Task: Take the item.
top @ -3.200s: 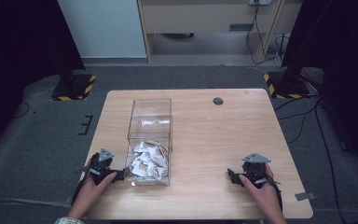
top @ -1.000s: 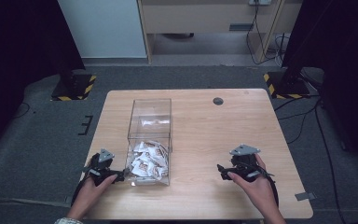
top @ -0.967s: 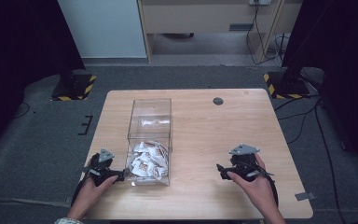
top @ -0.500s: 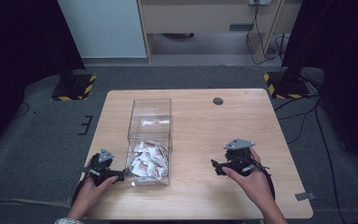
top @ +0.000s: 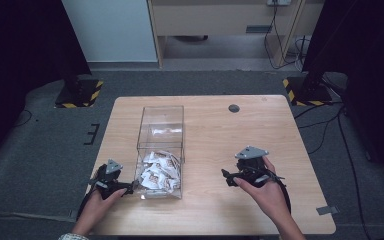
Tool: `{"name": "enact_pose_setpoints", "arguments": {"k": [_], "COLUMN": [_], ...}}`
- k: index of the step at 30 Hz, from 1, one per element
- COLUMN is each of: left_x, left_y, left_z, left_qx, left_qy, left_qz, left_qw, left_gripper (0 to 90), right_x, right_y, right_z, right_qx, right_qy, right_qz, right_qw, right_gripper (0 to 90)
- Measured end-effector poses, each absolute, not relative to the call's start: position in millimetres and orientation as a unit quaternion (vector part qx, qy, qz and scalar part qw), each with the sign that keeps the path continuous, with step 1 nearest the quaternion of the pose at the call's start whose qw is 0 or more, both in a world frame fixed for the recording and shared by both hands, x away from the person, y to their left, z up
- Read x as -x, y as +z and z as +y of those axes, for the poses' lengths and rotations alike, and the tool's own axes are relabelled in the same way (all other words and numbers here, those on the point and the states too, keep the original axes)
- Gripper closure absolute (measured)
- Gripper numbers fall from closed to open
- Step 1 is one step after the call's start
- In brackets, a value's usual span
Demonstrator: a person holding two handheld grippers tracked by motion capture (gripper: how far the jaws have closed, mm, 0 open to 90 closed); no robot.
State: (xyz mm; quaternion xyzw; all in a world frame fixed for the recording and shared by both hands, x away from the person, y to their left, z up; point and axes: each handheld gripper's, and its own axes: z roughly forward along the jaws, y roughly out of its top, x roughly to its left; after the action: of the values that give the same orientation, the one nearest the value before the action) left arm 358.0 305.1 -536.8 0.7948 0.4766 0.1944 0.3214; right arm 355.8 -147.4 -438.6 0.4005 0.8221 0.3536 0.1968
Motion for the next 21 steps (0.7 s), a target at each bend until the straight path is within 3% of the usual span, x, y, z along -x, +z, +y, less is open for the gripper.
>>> {"name": "enact_pose_setpoints", "arguments": {"k": [16,21], "left_x": [-357.8,-357.8], "left_y": [-536.8,-536.8], "left_z": [305.1,305.1], "left_qx": [-0.795,-0.795], "left_qy": [0.195,0.195], "left_qz": [0.477,0.477], "left_qw": [0.321,0.321], "left_gripper": [0.0,0.0], "right_x": [-363.9,-367.5], "right_y": [-415.3,-407.4], "right_z": [-119.0,-105.4], "right_qx": [-0.375,-0.365], "right_qy": [0.351,0.354], "right_qz": [0.834,0.838], "right_qw": [0.202,0.197], "right_gripper": [21.5,18.6]}}
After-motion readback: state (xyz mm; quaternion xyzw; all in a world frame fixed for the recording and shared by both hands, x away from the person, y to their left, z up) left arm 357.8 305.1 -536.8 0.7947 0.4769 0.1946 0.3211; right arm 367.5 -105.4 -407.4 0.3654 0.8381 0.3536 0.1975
